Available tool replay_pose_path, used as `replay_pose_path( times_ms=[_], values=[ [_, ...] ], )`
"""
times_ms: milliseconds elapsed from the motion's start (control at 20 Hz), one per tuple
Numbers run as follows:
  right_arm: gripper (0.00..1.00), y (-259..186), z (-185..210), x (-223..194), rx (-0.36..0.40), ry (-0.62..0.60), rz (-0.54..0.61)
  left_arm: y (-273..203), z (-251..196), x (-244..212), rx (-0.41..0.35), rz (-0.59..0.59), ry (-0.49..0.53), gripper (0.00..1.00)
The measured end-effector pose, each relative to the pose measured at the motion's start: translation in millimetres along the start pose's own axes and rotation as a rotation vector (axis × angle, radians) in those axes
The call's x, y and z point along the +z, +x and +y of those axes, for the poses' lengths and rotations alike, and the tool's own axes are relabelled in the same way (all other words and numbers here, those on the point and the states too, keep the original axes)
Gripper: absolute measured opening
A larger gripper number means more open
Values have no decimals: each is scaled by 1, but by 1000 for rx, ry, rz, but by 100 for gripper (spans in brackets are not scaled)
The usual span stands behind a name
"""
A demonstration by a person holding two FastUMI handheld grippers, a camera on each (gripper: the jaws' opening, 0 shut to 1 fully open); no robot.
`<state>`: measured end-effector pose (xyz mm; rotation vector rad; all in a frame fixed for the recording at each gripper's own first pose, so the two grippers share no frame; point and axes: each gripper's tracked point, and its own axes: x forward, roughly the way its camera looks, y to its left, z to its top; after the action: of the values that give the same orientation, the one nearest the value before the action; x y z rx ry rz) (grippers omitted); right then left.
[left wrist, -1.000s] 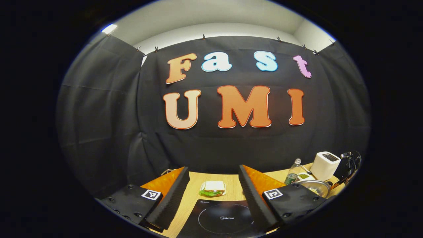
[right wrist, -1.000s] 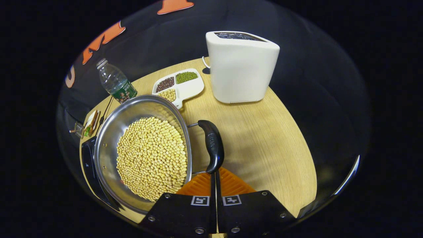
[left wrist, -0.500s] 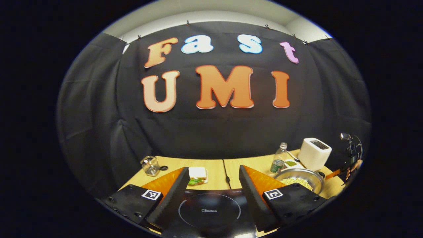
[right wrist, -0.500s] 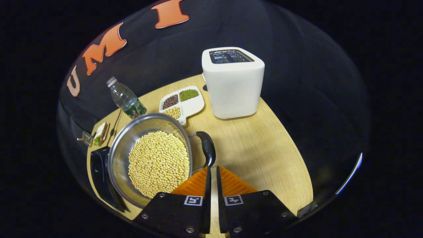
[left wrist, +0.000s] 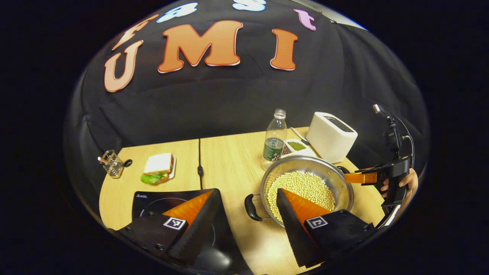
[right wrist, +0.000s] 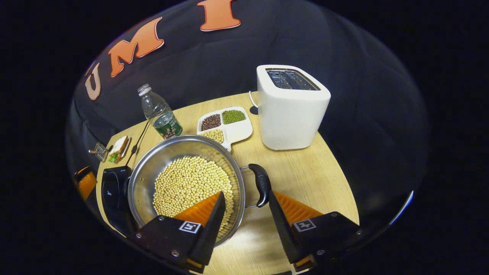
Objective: First push the handle of the pot to place it horizontally, then grasp the pot with both hands and set it on the induction cooktop.
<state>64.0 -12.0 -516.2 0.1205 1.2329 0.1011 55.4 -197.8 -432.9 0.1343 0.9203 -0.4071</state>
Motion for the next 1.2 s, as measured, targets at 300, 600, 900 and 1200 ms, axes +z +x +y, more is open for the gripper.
replay_pose_path(
  times_ms=[300,600,900,1200],
  values=[
    [83,17,-2,1,-53,-57,7,54,-11,-42,18,158,-31,98],
    [84,38,-18,-2,-146,-122,25,89,-13,-77,60,216,-20,98],
    [71,53,-12,-8,-124,-118,37,109,-14,-85,101,206,-51,90],
    [65,49,-10,-8,-103,-104,22,118,-5,-79,185,127,-41,82]
  ],
)
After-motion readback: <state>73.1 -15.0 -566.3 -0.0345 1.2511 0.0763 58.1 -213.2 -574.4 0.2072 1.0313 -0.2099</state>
